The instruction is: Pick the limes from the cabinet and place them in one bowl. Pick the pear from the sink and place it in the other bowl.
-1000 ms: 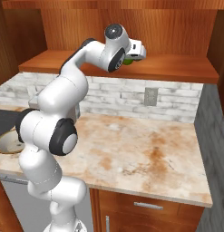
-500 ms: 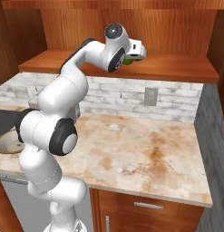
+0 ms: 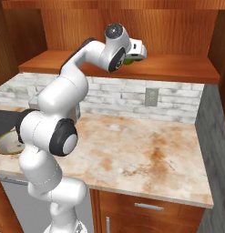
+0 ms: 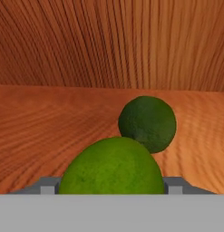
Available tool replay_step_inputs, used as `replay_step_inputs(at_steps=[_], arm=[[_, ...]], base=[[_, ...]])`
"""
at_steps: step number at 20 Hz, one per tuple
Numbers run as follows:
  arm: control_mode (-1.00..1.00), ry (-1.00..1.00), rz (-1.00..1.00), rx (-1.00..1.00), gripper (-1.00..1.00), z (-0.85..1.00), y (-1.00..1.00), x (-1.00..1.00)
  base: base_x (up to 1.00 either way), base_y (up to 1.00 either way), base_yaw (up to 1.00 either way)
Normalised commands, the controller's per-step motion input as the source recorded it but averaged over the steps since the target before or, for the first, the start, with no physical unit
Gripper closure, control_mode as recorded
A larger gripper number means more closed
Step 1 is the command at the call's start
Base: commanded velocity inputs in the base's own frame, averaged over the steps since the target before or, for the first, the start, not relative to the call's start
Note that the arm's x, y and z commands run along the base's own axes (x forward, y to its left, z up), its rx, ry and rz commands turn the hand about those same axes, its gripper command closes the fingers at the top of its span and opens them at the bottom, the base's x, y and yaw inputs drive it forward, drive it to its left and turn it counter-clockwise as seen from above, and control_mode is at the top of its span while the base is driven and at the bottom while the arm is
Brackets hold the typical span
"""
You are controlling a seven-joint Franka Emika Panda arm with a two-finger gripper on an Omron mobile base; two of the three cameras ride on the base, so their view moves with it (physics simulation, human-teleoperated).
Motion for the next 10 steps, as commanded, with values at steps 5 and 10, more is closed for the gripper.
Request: replay_step_inputs(at_steps=[5,10], arm=[[-1.0,0.0,0.0,0.0,1.0,0.41,0.0,-0.29],[-1.0,0.0,0.0,0.0,1.0,0.22,0.0,-0.64]], base=[[0.0,0.0,0.0],[0.0,0.0,0.0]])
